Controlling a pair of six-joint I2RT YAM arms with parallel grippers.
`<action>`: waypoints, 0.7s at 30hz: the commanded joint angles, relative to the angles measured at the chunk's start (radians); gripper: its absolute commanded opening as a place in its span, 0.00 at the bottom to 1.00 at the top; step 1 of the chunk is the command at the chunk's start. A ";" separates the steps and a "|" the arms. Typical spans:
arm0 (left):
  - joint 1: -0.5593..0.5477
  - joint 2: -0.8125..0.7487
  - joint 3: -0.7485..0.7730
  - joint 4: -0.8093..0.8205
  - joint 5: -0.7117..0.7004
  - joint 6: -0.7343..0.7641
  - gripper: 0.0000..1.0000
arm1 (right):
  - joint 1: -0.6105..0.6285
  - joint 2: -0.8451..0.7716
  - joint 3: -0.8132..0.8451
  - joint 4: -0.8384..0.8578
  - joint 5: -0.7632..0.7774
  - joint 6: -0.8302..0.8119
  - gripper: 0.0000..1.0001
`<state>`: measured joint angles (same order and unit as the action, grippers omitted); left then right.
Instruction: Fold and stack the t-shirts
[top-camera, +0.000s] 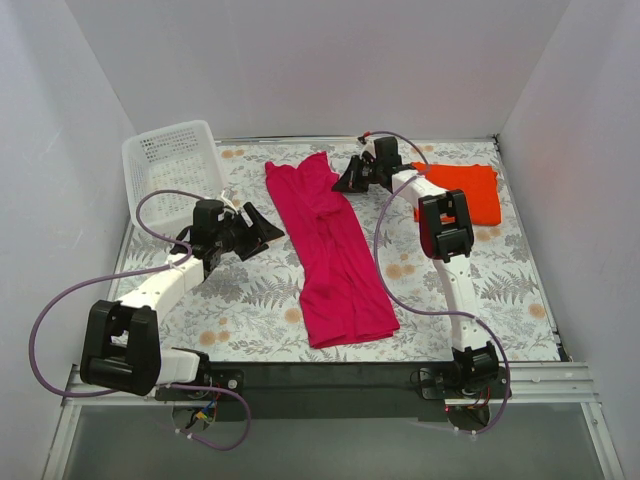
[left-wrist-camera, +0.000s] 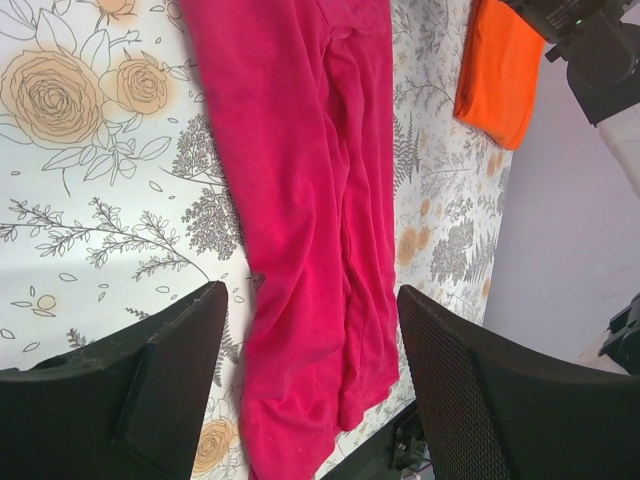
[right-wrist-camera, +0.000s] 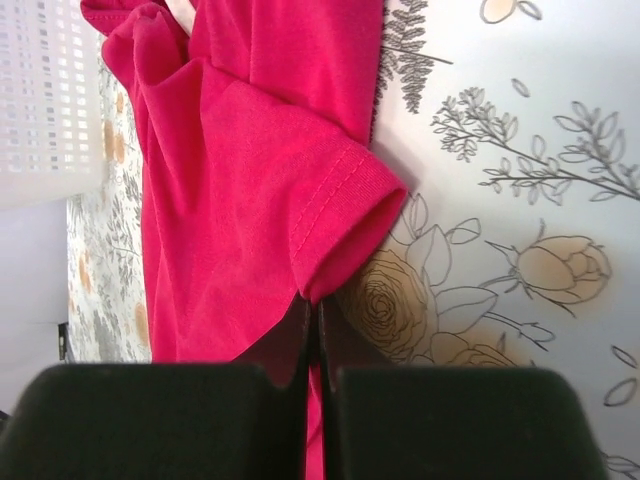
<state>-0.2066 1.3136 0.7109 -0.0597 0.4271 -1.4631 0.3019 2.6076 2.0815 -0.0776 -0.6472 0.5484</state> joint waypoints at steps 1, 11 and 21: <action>0.004 -0.040 -0.018 0.001 0.007 0.004 0.64 | -0.032 -0.015 -0.029 0.019 0.001 0.033 0.01; 0.004 0.024 -0.030 0.034 0.059 0.021 0.64 | -0.133 -0.113 -0.184 0.114 0.004 0.061 0.01; -0.020 0.090 -0.024 0.031 0.168 0.073 0.61 | -0.150 -0.181 -0.239 0.145 0.011 -0.005 0.25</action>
<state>-0.2131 1.4036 0.6819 -0.0288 0.5396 -1.4342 0.1455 2.4783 1.8179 0.0612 -0.6548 0.6132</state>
